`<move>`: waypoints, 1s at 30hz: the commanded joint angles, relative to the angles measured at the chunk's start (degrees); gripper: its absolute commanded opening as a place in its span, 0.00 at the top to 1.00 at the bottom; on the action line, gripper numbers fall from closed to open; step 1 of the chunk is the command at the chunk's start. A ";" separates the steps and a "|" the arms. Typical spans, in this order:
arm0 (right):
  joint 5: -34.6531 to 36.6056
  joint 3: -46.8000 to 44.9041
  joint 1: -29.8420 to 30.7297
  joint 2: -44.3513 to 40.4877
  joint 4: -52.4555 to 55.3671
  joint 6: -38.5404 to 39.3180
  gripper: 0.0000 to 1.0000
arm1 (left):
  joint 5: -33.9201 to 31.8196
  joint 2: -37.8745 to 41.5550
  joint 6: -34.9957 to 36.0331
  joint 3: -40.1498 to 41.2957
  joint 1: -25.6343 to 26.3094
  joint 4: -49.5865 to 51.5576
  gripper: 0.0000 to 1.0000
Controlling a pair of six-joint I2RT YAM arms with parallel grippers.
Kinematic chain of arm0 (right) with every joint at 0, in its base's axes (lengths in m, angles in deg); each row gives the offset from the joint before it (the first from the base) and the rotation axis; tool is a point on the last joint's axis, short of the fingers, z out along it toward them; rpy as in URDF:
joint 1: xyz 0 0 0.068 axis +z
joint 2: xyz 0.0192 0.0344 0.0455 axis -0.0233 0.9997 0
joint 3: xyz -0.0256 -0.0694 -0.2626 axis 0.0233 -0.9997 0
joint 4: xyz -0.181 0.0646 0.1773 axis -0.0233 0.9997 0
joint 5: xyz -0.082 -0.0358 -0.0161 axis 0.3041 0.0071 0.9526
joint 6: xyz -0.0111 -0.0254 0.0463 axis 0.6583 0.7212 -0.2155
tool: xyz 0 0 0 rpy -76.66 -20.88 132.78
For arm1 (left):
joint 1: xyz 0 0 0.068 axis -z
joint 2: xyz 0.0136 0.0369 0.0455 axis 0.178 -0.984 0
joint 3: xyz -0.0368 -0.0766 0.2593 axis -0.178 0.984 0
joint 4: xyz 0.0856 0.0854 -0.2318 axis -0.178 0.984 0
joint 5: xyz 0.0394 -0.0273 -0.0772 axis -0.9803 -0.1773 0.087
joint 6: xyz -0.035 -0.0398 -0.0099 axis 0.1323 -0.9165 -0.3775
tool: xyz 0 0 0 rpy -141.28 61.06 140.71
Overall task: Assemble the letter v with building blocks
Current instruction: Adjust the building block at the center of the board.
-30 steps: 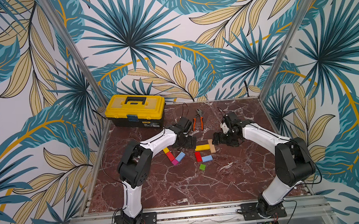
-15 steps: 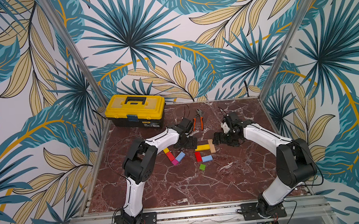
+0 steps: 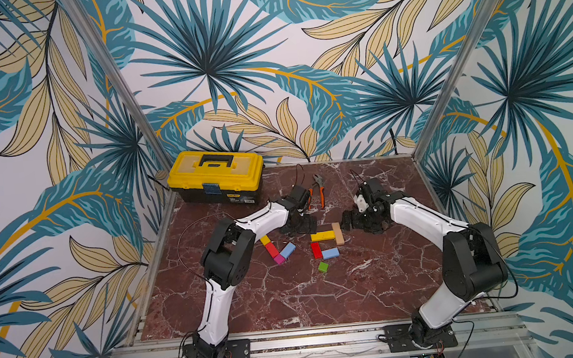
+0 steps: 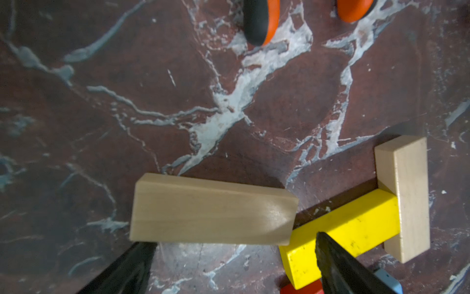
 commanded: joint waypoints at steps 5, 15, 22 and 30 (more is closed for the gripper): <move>-0.70 -1.34 -0.30 -1.11 0.05 0.79 0.01 | 0.60 -3.00 0.71 -3.41 -1.83 -0.23 0.00; -0.78 -1.33 -0.44 -0.89 -0.08 0.88 0.00 | 2.05 -6.24 2.03 -7.30 -2.47 -0.14 0.00; -1.11 -1.39 -0.44 -0.37 -0.37 0.88 0.01 | 0.24 -6.54 2.48 -6.37 -2.52 -0.04 0.17; -1.58 -1.13 -0.44 0.10 -0.61 0.91 0.01 | -4.37 -1.45 2.73 -2.60 -4.53 0.01 0.03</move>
